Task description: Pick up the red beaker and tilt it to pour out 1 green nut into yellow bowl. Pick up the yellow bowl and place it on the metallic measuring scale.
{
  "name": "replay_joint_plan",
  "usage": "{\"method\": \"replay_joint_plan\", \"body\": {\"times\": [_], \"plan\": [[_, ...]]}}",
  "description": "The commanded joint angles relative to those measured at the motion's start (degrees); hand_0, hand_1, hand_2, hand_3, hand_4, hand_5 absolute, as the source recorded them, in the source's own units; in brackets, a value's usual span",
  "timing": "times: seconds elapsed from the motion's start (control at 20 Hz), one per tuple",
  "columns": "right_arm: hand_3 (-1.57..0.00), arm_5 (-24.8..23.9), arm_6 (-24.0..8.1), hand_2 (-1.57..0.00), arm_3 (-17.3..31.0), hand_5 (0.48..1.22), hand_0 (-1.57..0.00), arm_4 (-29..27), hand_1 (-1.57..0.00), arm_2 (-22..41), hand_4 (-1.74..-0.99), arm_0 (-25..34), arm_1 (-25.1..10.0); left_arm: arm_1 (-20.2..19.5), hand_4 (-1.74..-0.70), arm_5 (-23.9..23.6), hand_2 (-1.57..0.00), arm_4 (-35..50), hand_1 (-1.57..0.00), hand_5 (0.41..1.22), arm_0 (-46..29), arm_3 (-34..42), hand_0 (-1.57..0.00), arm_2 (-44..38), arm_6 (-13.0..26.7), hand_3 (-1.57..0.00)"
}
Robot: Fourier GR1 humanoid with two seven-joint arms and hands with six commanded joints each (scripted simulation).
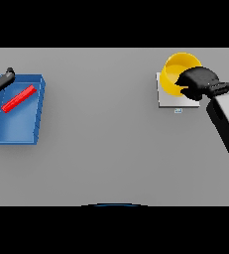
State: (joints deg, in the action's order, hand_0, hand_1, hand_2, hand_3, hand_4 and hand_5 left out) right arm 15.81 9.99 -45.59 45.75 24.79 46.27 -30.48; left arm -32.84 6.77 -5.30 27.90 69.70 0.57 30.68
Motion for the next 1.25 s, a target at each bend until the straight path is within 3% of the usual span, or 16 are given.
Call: {"method": "replay_joint_plan", "body": {"times": [0.0,0.15,0.25,0.35,0.4,0.5,0.6,0.7,0.8,0.95,1.2], "plan": [[-1.38,-0.21,-0.76,-1.38,0.4,1.221,-1.57,0.23,-1.57,0.17,-1.741,-0.25,0.21,0.16,-0.85,-0.01,0.0,0.2,0.0,0.807,-0.29,0.22,0.0,-0.02,0.05,0.0],[-1.42,-0.27,-1.2,-1.38,1.9,1.221,-1.57,0.28,-1.57,0.27,-1.741,0.08,0.97,-0.04,-0.85,0.07,0.0,0.19,0.0,0.796,-0.63,0.45,0.0,-0.04,0.12,0.0],[-1.45,-0.32,0.39,-1.37,2.74,1.221,-1.57,0.05,-1.57,0.2,-1.741,0.22,0.47,-0.1,-0.84,-0.02,0.0,0.15,0.0,0.783,-1.57,1.06,0.0,0.03,-0.61,0.0],[-1.25,0.35,-1.19,-1.44,2.19,1.221,-1.57,-0.28,-1.5,0.04,-1.741,0.35,0.7,0.11,-0.84,0.18,0.0,-0.35,0.0,0.779,-0.08,-0.84,0.0,0.27,-0.52,0.0],[-1.11,0.75,-0.46,-1.34,2.14,1.221,-1.56,-0.43,-1.43,0.08,-1.682,0.1,0.52,0.09,-0.84,0.34,0.0,-0.35,0.0,0.775,0.36,-1.3,0.0,0.23,-0.46,0.0],[-0.82,1.5,-0.93,-1.01,2.51,1.074,-1.33,-1.29,-1.12,-0.62,-1.592,0.44,0.73,-0.11,-0.84,0.53,0.0,0.2,0.0,0.774,-0.81,0.09,0.0,0.07,-1.2,0.0],[-0.58,2.83,-2.33,-0.71,1.71,0.965,-0.95,-2.57,-0.81,-1.52,-1.535,0.01,0.86,0.11,-0.83,0.41,0.0,0.34,0.0,0.768,-0.64,-0.15,0.0,-0.03,-0.66,0.0],[-0.39,3.68,-2.99,-0.47,1.82,0.89,-0.61,-3.05,-0.56,-1.72,-1.496,-0.28,1.19,0.08,-0.84,0.28,0.0,0.5,0.0,0.764,-0.09,-0.09,0.0,-0.27,-0.1,0.0],[-0.26,3.99,-2.99,-0.3,1.94,0.847,-0.39,-3.06,-0.38,-1.6,-1.476,-0.25,1.39,-0.12,-0.83,0.6,0.0,0.39,0.0,0.754,-0.15,0.14,0.0,-0.01,0.31,0.0],[-0.13,4.1,-2.37,-0.15,2.69,0.817,-0.2,-1.95,-0.19,-0.75,-1.435,0.33,0.76,0.22,-0.83,0.14,0.0,0.33,0.0,0.752,-0.42,-0.08,0.0,-0.09,-0.33,0.0],[-0.04,5.39,-2.74,-0.05,3.68,0.779,-0.06,-1.93,-0.06,-0.55,-1.39,0.75,0.99,-0.08,-0.83,0.48,0.0,0.61,0.0,0.76,-0.85,0.99,0.0,-0.07,-0.02,0.0]]}}
